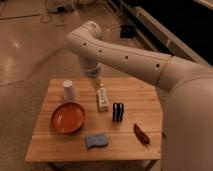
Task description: Place the ceramic cup over the eraser
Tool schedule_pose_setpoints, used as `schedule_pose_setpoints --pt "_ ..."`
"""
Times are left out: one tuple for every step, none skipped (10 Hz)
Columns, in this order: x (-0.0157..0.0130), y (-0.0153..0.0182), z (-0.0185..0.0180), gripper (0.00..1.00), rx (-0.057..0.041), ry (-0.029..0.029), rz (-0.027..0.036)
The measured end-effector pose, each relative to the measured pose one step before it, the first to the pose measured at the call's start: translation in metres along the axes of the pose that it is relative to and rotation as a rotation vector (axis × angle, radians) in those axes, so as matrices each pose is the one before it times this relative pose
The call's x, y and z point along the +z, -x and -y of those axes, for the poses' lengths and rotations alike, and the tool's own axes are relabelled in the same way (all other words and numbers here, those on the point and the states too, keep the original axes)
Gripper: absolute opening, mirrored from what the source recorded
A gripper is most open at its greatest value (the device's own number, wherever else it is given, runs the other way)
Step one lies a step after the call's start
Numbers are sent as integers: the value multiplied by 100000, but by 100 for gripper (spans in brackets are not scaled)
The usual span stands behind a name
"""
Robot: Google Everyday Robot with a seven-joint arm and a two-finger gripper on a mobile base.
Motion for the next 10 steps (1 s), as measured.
schedule_pose_setpoints --pt "344 -55 1309 80 -2249 -919 628" --pt "613 -149 1336 80 -2094 -328 536" --pt "523 398 1076 80 -2381 -336 885" --pt "659 585 957 80 -2473 -29 1052" --pt "1323 825 1197 80 -2846 423 1367" --pt "1078 691 857 80 -1691 241 1015" --pt "1100 716 816 80 -1617 241 1028" --pt "1288 1020 1146 80 -2372 186 1484" --pt "963 466 717 80 -1114 212 860" --pt "1095 406 760 80 -1042 215 685"
